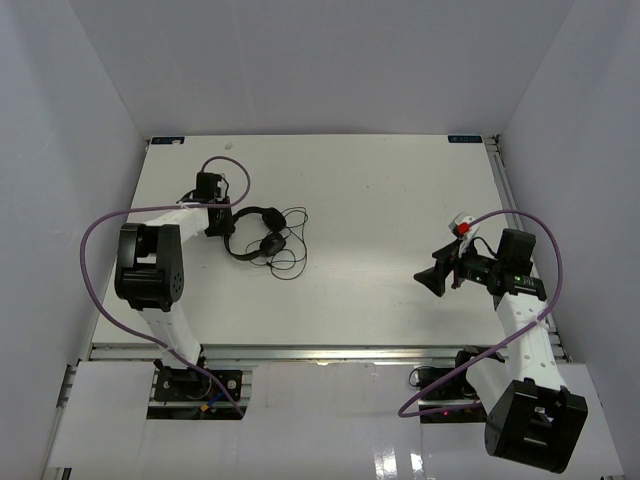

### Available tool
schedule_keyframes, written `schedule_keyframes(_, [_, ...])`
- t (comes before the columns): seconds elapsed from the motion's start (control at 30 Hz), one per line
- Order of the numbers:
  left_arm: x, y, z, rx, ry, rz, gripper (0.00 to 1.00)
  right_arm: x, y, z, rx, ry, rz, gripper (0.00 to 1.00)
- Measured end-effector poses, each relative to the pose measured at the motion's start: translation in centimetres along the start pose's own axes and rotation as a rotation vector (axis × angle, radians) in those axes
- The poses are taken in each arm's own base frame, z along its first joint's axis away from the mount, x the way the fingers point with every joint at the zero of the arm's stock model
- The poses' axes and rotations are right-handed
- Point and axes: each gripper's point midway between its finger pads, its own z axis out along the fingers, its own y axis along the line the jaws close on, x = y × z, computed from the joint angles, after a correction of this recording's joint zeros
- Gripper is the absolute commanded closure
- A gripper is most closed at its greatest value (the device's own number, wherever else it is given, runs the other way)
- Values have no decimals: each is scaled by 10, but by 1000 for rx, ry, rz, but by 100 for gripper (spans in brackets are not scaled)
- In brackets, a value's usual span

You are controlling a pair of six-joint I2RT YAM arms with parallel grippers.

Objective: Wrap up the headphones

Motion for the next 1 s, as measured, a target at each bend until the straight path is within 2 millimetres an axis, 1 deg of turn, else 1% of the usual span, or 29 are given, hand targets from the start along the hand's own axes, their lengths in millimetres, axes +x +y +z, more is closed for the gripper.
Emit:
schedule_keyframes(0.03, [0, 0, 0, 0, -4, 5, 61, 0, 0, 0, 0, 0, 0, 10])
schedule_keyframes(0.1, [1, -1, 0, -4, -11, 16, 66, 0, 0, 0, 1, 0, 0, 10])
schedule_keyframes(0.17, [2, -1, 0, -10, -15, 25, 79, 0, 0, 0, 1, 0, 1, 10])
schedule_keyframes(0.2, [2, -2, 0, -10, -17, 28, 88, 0, 0, 0, 1, 0, 1, 10])
schedule_keyframes(0.3, [2, -5, 0, 0, -17, 31, 99, 0, -1, -1, 4, -1, 2, 10])
schedule_keyframes(0.5, [4, -10, -5, 29, -13, 4, 100, 0, -1, -1, 2, -6, -5, 10])
schedule_keyframes(0.57, [11, -14, -11, 53, 7, -14, 100, -2, 5, -1, -31, -18, -15, 10])
schedule_keyframes(0.63, [20, -19, -19, 83, 36, -26, 100, -2, 15, 0, -87, -29, -30, 10])
schedule_keyframes(0.73, [38, -24, -45, 113, 78, -30, 100, -4, 37, 6, -205, -20, -84, 10])
schedule_keyframes(0.8, [40, -28, -69, 128, 68, -23, 100, -11, 55, 15, -285, -4, -150, 10])
schedule_keyframes(0.9, [24, -34, -108, 141, -25, 1, 100, -27, 78, 35, -365, 23, -288, 10])
schedule_keyframes(1.0, [5, -37, -146, 137, -137, 30, 100, -53, 102, 62, -452, 11, -381, 10])
